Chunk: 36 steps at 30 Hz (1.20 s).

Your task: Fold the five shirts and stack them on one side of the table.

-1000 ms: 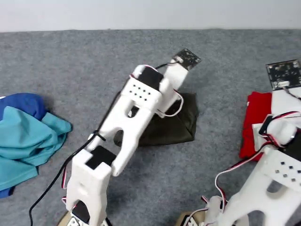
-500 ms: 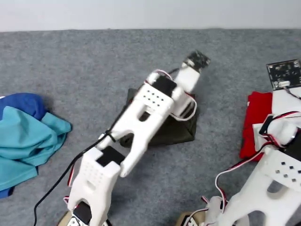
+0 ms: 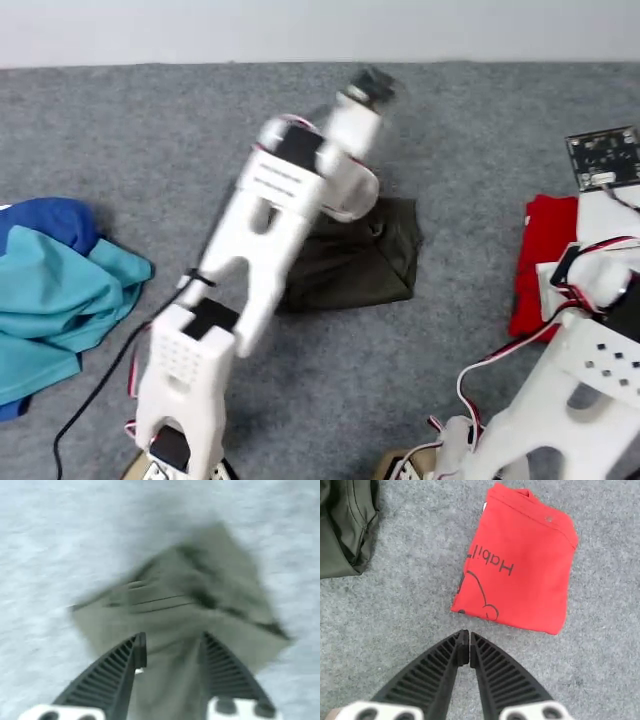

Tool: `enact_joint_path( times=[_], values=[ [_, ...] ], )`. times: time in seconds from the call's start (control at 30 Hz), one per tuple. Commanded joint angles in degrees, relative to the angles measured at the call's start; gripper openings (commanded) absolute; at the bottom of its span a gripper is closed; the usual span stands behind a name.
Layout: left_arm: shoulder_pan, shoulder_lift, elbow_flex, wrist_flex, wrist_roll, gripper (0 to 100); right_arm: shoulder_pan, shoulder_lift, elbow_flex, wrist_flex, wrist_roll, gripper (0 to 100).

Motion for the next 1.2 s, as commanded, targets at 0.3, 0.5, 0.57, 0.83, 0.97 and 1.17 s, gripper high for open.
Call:
enact_joint_path(
  times=[0.3, 0.5, 0.57, 0.83, 0.97, 1.17],
  values=[
    [-8.97, 8.53, -3.65, 2.29, -10.90, 28, 0.57, -1.71, -0.09, 2.15, 0.09, 1.3],
    [-8.97, 13.54, -3.65, -2.81, -10.73, 26, 0.66, -1.71, -0.09, 2.15, 0.09, 1.3],
    [-8.88, 15.30, -3.65, -3.96, -10.81, 23, 0.66, -1.71, 0.00, 2.15, 0.18, 1.3],
    [-5.71, 17.85, -3.65, -3.78, -10.90, 15, 0.66, -1.63, 0.00, 2.15, 0.35, 1.3],
    [-4.13, 16.00, -3.65, -3.08, -10.90, 11, 0.66, -1.63, 0.00, 2.15, 0.35, 1.3],
    [-1.85, 11.16, -3.65, 0.35, -14.51, 5, 0.66, -1.63, 0.00, 2.15, 0.26, 1.3]
  ],
)
